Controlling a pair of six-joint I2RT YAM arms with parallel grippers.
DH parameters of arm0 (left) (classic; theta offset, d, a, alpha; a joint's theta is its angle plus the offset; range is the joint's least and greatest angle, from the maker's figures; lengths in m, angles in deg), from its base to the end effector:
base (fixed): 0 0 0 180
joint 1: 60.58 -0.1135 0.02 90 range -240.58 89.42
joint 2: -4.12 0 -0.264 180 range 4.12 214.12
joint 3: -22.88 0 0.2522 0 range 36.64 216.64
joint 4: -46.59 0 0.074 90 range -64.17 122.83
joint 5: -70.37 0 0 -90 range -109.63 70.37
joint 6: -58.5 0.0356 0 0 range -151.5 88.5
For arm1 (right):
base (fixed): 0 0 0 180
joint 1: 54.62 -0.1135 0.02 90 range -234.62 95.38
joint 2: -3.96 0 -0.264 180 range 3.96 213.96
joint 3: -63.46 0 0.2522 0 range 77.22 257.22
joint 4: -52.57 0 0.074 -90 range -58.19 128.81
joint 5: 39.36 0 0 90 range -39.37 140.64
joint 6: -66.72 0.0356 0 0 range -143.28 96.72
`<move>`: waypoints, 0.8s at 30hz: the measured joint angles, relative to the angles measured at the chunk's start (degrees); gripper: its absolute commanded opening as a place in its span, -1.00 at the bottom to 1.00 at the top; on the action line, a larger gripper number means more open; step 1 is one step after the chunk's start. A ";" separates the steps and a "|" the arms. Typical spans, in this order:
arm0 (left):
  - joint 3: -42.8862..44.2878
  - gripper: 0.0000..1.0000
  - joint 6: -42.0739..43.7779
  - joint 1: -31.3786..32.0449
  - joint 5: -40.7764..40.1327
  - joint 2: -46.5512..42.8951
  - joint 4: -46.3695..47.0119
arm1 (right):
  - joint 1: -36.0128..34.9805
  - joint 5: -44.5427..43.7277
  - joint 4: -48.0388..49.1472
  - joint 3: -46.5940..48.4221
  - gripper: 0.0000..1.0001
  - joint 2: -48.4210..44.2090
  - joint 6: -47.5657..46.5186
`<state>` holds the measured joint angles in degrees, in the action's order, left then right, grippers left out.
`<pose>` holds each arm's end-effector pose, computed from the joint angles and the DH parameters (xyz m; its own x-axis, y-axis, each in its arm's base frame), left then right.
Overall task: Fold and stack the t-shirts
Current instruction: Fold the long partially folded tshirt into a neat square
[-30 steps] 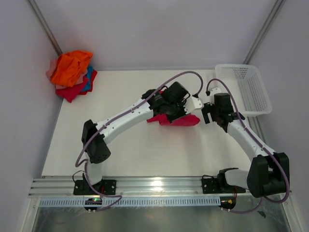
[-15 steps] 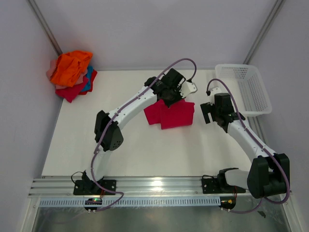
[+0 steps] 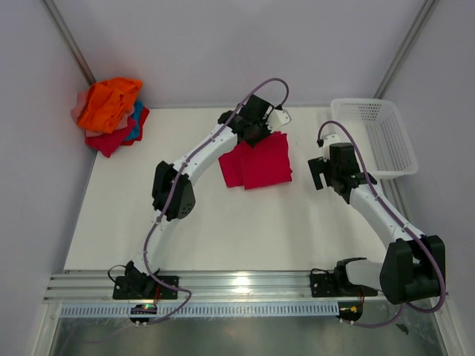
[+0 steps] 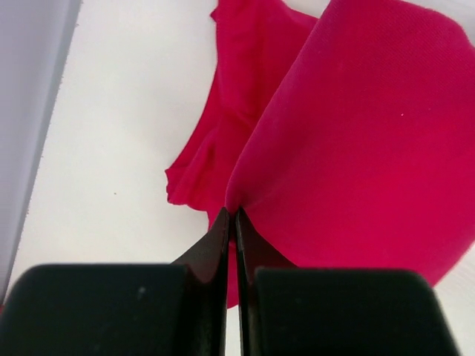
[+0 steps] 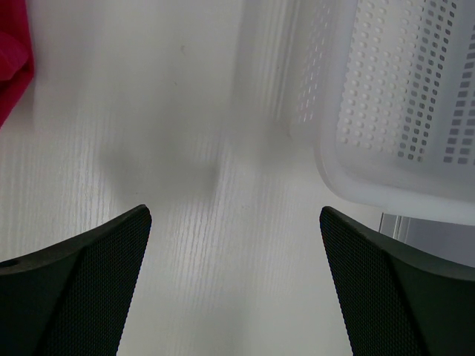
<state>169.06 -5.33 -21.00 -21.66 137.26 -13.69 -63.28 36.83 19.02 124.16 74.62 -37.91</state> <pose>0.4021 -0.3307 0.2826 -0.2352 0.7663 -0.5979 0.8044 0.4987 0.3228 0.2580 0.0307 0.2442 -0.6649 -0.3494 -0.6602 -0.1478 0.9279 -0.3422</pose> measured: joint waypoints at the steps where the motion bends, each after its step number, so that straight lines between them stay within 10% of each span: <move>1: 0.42 -1.00 0.15 -0.22 -0.26 0.63 0.61 | 0.00 0.00 0.00 0.00 0.99 0.11 0.00; 24: 3.10 -1.00 6.93 -2.64 -7.85 7.91 18.56 | 0.00 1.57 -1.57 0.11 0.99 3.87 0.33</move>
<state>172.17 1.60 -23.65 -29.50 145.17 4.86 -63.28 38.41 17.45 124.27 78.48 -37.58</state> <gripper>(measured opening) 0.009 0.993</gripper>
